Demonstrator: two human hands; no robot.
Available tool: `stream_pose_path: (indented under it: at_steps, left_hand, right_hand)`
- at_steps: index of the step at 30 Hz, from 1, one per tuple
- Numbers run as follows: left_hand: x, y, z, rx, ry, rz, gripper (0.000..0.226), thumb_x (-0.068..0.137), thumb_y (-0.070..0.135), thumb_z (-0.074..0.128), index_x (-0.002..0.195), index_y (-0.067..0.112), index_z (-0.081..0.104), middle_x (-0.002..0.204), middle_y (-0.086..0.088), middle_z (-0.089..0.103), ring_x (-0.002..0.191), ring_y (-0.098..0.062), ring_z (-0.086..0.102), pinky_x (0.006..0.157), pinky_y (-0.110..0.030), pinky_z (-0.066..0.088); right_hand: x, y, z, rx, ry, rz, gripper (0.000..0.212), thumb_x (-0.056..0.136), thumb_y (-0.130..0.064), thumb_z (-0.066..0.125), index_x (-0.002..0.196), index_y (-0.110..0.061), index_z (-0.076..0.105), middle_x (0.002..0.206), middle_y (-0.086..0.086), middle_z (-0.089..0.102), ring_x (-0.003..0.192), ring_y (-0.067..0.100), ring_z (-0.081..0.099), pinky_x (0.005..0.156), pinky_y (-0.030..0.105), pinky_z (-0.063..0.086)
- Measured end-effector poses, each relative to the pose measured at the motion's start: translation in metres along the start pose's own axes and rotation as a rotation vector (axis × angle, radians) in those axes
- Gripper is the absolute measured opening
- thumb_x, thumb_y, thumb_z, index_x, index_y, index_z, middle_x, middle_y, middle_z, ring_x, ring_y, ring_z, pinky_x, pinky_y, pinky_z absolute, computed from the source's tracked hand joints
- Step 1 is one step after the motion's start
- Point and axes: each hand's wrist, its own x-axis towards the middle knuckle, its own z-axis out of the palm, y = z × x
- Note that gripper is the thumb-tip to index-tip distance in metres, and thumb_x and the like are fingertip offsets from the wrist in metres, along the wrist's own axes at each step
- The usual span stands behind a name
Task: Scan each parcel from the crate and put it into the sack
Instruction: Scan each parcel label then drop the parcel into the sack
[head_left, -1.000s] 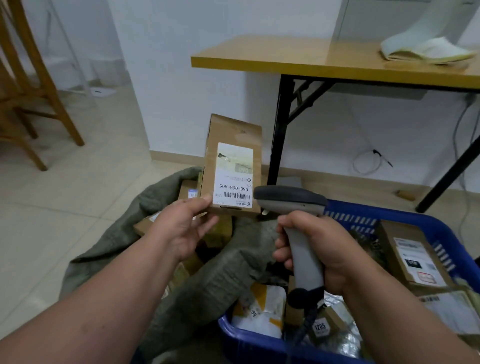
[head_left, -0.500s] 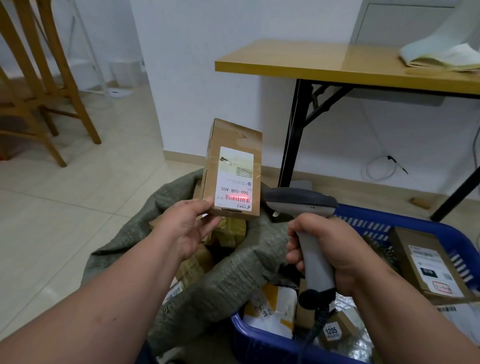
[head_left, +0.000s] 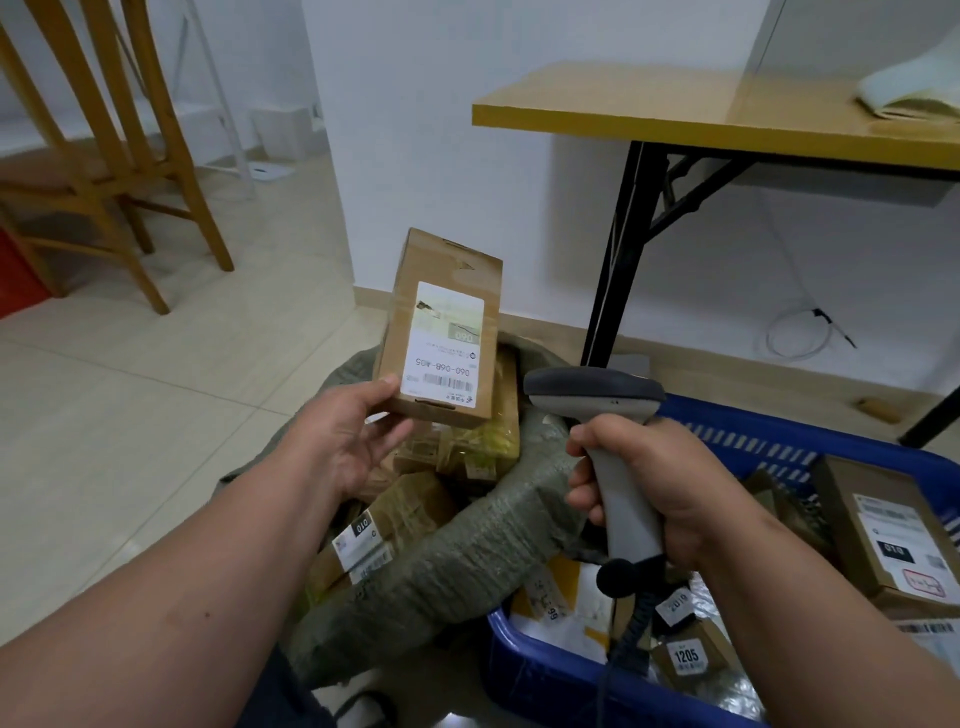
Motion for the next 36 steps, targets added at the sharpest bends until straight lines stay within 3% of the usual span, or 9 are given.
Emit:
stream_pose_path:
  at_steps: [6, 8, 14, 16, 20, 23, 27, 30, 36]
  left_hand:
    - [0.015, 0.023, -0.062, 0.333, 0.329, 0.276, 0.030, 0.088, 0.029, 0.069, 0.109, 0.008, 0.064, 0.106, -0.014, 0.069, 0.087, -0.025, 0.066, 0.064, -0.034, 0.055]
    - [0.019, 0.024, -0.081, 0.439, 0.368, 0.266, 0.035, 0.087, 0.031, 0.069, 0.114, 0.009, 0.064, 0.113, -0.017, 0.067, 0.087, -0.028, 0.063, 0.066, -0.036, 0.056]
    - [0.029, 0.011, -0.093, 0.417, 0.273, 0.123, 0.038, 0.094, 0.025, 0.064, 0.131, 0.017, 0.056, 0.110, -0.011, 0.065, 0.086, -0.029, 0.064, 0.060, -0.037, 0.056]
    - [0.035, 0.006, -0.086, 0.405, 0.230, 0.069, 0.036, 0.095, 0.022, 0.062, 0.131, 0.020, 0.055, 0.112, -0.011, 0.065, 0.094, -0.032, 0.067, 0.067, -0.042, 0.059]
    - [0.039, -0.010, -0.069, 0.625, -0.045, -0.141, 0.032, 0.095, 0.014, 0.061, 0.121, 0.032, 0.062, 0.109, -0.005, 0.065, 0.096, -0.029, 0.065, 0.077, -0.040, 0.054]
    - [0.051, -0.022, -0.062, 0.904, -0.055, -0.052, 0.044, 0.097, 0.015, 0.056, 0.139, 0.027, 0.052, 0.128, -0.004, 0.060, 0.104, -0.023, 0.059, 0.084, -0.034, 0.049]
    - [0.063, -0.026, -0.057, 0.987, -0.057, 0.056, 0.049, 0.097, 0.020, 0.056, 0.144, 0.028, 0.047, 0.128, -0.002, 0.059, 0.089, -0.010, 0.057, 0.062, -0.022, 0.042]
    - [0.068, -0.030, -0.057, 1.037, -0.036, 0.059, 0.050, 0.096, 0.027, 0.057, 0.145, 0.029, 0.046, 0.143, -0.006, 0.050, 0.089, -0.011, 0.054, 0.063, -0.023, 0.042]
    - [0.067, -0.032, -0.060, 1.223, 0.004, 0.144, 0.064, 0.095, 0.031, 0.058, 0.152, 0.026, 0.032, 0.143, -0.008, 0.051, 0.117, -0.026, 0.056, 0.094, -0.035, 0.048]
  right_hand:
    - [0.011, 0.007, 0.011, -0.085, 0.003, -0.013, 0.015, 0.087, -0.014, 0.066, 0.093, -0.001, 0.066, 0.061, 0.011, 0.068, 0.056, 0.023, 0.068, 0.047, 0.029, 0.051]
    - [0.014, 0.010, 0.016, -0.107, -0.010, -0.003, 0.017, 0.087, -0.015, 0.066, 0.095, -0.001, 0.066, 0.063, 0.011, 0.068, 0.057, 0.024, 0.069, 0.049, 0.030, 0.051]
    - [0.027, 0.019, 0.032, -0.139, -0.018, -0.007, 0.016, 0.087, -0.014, 0.067, 0.097, -0.002, 0.065, 0.063, 0.012, 0.068, 0.057, 0.025, 0.069, 0.048, 0.030, 0.051]
    - [0.031, 0.022, 0.035, -0.150, -0.022, -0.008, 0.017, 0.086, -0.014, 0.068, 0.098, -0.002, 0.065, 0.063, 0.012, 0.068, 0.059, 0.025, 0.070, 0.048, 0.029, 0.052]
    - [0.038, 0.026, 0.036, -0.166, -0.019, -0.009, 0.017, 0.086, -0.016, 0.070, 0.097, -0.003, 0.065, 0.062, 0.009, 0.068, 0.060, 0.025, 0.071, 0.048, 0.028, 0.051]
    - [0.042, 0.029, 0.033, -0.190, -0.008, -0.004, 0.017, 0.086, -0.018, 0.070, 0.095, -0.004, 0.066, 0.063, 0.008, 0.069, 0.061, 0.025, 0.071, 0.050, 0.029, 0.052]
    - [0.046, 0.030, 0.030, -0.167, 0.007, 0.014, 0.018, 0.085, -0.018, 0.071, 0.096, -0.005, 0.065, 0.064, 0.008, 0.069, 0.063, 0.027, 0.072, 0.050, 0.030, 0.053]
    - [0.047, 0.029, 0.028, -0.167, 0.009, 0.012, 0.017, 0.086, -0.018, 0.071, 0.095, -0.005, 0.065, 0.063, 0.007, 0.069, 0.063, 0.026, 0.073, 0.051, 0.031, 0.053]
    - [0.045, 0.031, 0.026, -0.168, 0.005, -0.001, 0.017, 0.084, -0.019, 0.072, 0.095, -0.007, 0.066, 0.063, 0.007, 0.069, 0.064, 0.027, 0.073, 0.051, 0.030, 0.052]
